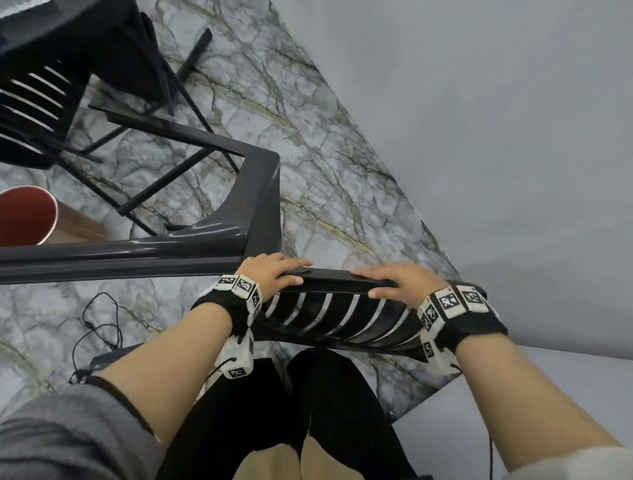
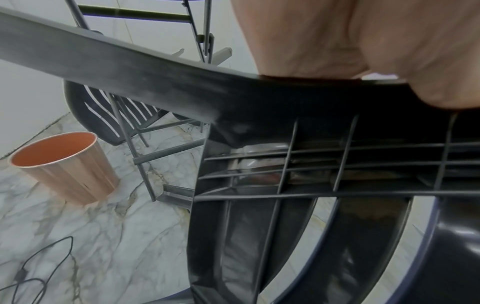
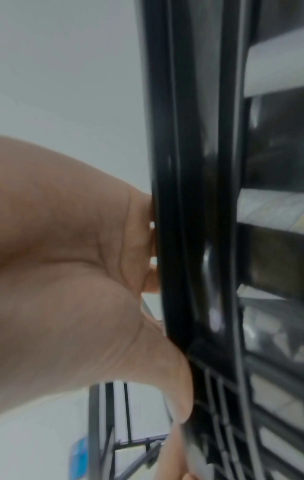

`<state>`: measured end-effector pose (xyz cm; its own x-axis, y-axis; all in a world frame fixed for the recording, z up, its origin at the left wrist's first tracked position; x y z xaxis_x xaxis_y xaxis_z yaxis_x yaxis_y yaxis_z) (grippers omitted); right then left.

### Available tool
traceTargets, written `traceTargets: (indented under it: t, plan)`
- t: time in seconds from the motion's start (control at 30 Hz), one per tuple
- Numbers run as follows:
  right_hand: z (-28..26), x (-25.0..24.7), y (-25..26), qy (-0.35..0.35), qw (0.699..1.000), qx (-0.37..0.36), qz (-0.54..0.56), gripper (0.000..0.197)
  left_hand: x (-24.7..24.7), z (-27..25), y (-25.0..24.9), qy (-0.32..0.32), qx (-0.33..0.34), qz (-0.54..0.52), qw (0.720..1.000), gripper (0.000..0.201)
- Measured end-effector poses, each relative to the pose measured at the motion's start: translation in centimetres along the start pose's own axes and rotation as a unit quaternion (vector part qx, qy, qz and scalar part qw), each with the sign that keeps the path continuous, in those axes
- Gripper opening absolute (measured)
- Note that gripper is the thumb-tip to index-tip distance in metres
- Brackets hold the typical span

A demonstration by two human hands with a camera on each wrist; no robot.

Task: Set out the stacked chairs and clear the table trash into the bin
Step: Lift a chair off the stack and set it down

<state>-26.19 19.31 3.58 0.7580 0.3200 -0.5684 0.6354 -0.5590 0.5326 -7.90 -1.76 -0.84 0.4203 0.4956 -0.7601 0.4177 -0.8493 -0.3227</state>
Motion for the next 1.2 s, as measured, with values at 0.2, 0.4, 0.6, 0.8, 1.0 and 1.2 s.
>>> traceTargets:
  t: [0.2, 0.4, 0.6, 0.8, 1.0, 1.2]
  plan:
    - [-4.0, 0.6, -0.7, -0.059, 0.996, 0.043, 0.060, 0.044, -0.1, -2.3, -0.7, 0.030, 0.000, -0.019, 0.999, 0.048]
    - [-7.3, -2.1, 2.8, -0.094, 0.993, 0.027, 0.061, 0.039, -2.8, -5.4, -3.8, -0.007, 0.049, -0.087, 0.995, 0.052]
    - [-10.4, -6.3, 8.8, -0.135, 0.990, 0.022, -0.042, 0.035, -7.3, -9.3, -9.3, -0.125, 0.076, -0.215, 0.966, 0.044]
    - [-14.1, -10.7, 14.5, -0.188, 0.976, 0.012, -0.107, 0.031, -12.3, -11.9, -11.6, -0.196, 0.076, -0.281, 0.936, 0.030]
    - [-15.8, -11.7, 16.4, -0.176, 0.977, 0.043, -0.114, 0.029, -13.0, -13.2, -12.3, -0.218, 0.082, -0.284, 0.930, 0.023]
    - [-17.7, -13.0, 15.5, -0.130, 0.990, 0.055, -0.013, 0.037, -12.8, -13.2, -12.0, -0.239, 0.079, -0.275, 0.928, 0.022]
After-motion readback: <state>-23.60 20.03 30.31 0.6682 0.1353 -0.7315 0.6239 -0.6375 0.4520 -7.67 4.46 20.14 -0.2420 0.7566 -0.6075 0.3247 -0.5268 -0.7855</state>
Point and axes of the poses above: each hand's wrist, its own z-axis towards the middle knuckle, its own x-axis out of the palm, y = z × x, the point moved 2 cm from there along z, towards the middle knuckle, and after that the axes turned 5 degrees about z, right-handed, at the moved point
